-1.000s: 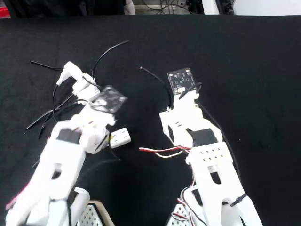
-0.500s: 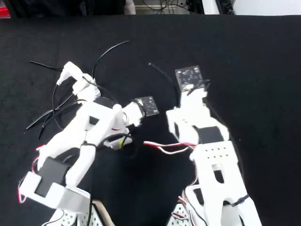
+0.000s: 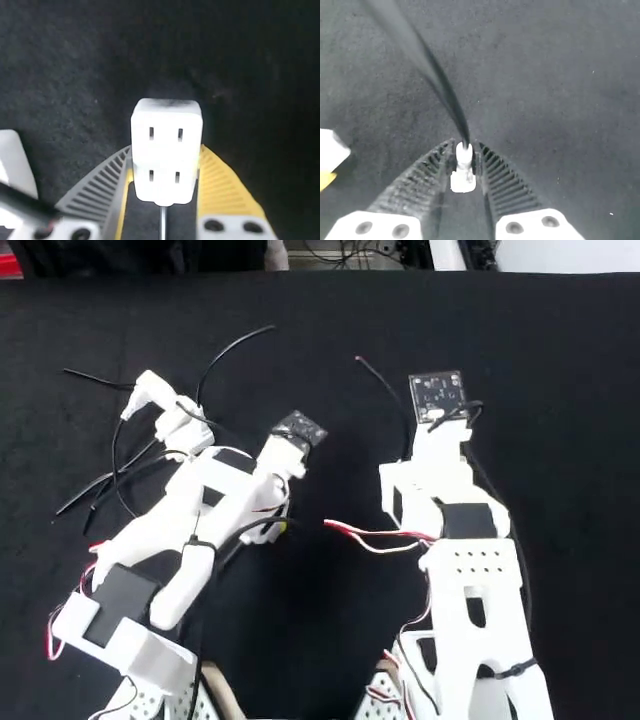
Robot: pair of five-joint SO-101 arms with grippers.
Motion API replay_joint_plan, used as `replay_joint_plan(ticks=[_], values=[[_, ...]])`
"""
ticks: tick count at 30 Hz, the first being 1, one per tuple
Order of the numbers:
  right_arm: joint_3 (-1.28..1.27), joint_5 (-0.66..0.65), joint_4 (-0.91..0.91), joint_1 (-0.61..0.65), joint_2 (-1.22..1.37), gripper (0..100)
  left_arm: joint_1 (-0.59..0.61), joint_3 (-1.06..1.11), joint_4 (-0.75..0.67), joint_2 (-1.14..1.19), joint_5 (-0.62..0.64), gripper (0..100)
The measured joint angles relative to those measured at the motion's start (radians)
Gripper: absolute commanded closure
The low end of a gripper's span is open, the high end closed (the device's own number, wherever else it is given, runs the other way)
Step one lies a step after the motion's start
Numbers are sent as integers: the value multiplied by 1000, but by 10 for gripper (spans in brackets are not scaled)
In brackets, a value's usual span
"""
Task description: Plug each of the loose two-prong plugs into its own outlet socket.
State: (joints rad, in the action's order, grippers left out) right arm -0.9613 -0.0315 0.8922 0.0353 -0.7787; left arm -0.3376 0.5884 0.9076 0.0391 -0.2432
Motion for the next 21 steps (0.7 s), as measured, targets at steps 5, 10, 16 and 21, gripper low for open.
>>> replay_joint_plan(ticks=[5, 10, 16, 21], values=[[0, 0, 0, -2, -2, 985, -11, -49, -17, 14, 51, 855], [0, 0, 0, -2, -2, 985, -11, -86, 18, 14, 61, 756], [0, -164, -37, 107, -2, 985, 46, -140, 175, -106, 61, 750], [0, -293, -37, 209, -2, 985, 103, -137, 261, -295, 61, 750]])
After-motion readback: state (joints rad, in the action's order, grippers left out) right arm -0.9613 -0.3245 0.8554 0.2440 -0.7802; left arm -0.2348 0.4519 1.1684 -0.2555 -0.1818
